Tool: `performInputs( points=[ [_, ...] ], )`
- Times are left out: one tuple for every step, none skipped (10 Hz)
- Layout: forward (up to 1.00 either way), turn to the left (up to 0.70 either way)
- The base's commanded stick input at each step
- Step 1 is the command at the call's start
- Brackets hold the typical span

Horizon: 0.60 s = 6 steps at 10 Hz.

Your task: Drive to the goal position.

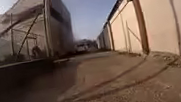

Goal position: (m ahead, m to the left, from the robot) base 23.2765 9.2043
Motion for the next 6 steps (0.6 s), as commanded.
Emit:
performInputs(
  points=[
    [1.00, 0.00],
    [1.00, 0.00],
    [1.00, 0.00],
    [1.00, 0.00],
    [1.00, 0.00],
    [1.00, 0.00]
  ],
)
